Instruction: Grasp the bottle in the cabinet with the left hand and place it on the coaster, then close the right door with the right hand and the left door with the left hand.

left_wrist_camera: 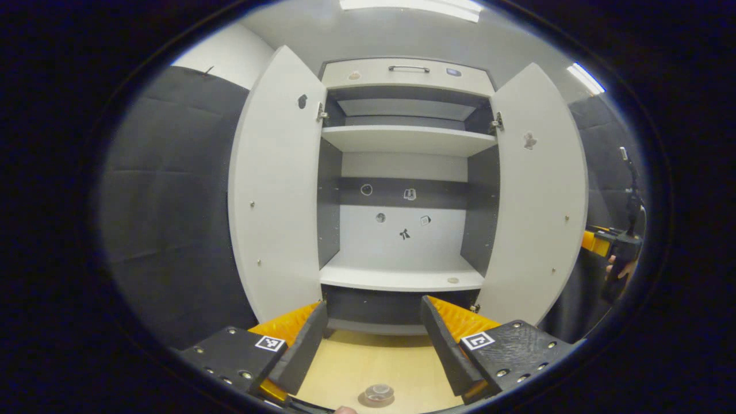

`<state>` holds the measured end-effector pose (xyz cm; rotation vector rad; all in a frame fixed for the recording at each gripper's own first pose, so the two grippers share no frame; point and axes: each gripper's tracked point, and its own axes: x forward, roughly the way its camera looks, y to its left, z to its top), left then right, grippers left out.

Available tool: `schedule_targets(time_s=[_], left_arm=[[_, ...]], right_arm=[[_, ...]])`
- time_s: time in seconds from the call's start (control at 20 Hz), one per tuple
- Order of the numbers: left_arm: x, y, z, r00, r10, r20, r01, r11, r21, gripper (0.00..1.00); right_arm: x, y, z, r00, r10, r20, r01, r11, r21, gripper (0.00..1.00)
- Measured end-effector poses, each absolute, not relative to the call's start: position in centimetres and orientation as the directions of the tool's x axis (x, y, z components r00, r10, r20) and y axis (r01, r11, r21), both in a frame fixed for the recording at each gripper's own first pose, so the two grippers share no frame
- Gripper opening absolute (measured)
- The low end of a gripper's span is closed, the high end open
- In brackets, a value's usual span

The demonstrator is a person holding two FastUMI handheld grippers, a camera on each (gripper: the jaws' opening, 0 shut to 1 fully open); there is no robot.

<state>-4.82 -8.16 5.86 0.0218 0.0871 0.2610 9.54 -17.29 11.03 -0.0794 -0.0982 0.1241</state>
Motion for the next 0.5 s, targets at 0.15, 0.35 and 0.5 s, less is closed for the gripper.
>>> schedule_targets(time_s=[0.15,0.35,0.5], left_arm=[[-5.5,-6.3,5.9,0.949,0.305,-0.082,-0.303,0.952,0.042,0.95],[-5.6,-3.7,5.3,0.936,0.341,-0.087,-0.339,0.94,0.037,0.95],[-5.4,-2.2,5.2,0.939,0.336,-0.079,-0.335,0.942,0.024,0.95]], right_arm=[[9.5,-16.9,11.0,0.987,0.13,0.09,-0.123,0.989,-0.08,0.95],[9.1,-15.8,10.9,0.988,0.135,0.08,-0.128,0.988,-0.084,0.95],[9.0,-13.5,10.6,0.986,0.152,0.066,-0.147,0.986,-0.074,0.95]])
